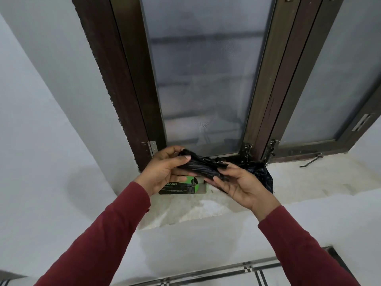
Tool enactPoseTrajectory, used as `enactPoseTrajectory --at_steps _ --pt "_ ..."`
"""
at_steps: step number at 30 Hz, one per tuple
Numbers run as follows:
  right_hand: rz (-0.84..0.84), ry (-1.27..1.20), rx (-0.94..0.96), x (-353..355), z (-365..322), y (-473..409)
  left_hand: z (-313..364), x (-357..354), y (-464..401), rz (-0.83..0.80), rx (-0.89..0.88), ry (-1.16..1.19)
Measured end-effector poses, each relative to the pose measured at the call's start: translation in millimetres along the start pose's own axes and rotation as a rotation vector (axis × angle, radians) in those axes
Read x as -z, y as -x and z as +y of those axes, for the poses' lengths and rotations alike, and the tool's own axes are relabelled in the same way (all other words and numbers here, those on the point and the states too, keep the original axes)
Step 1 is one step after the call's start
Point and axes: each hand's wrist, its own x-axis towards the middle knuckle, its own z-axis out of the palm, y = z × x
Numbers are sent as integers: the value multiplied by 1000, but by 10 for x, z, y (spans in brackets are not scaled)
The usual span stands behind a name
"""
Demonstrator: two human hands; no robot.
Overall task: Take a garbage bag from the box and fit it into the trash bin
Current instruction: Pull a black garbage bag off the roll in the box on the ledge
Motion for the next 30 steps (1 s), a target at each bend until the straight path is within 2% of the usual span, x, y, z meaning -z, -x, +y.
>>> enactPoseTrajectory --at_steps 5,8,14,20,22,23,25,26,28,30 --pt "10 -66 21 5 -56 56 2 -13 -15 -2 -67 -37" --pt "41 35 61 -16 -50 40 -20 -13 -21 -12 -70 -56" --pt "85 28 107 24 -70 14 8 47 11 -20 12 118" --pt "87 101 141 14 -20 -51 -36 -2 -64 130 -72 -140" --pt "101 259 127 38 -66 -20 -47 14 -79 144 -86 -165" --pt "161 423 160 64 -112 -12 -45 17 -88 148 -93 -175" --pt "311 754 349 33 -237 -38 -28 20 -98 157 -107 -206" --pt "303 849 466 -31 -297 -56 -20 9 -106 153 -108 -222" --pt "89 1015 569 -229 -350 -84 8 -25 -121 140 -97 -237" --pt "-119 1322 506 -395 -313 -137 45 -81 -143 140 -58 -209"
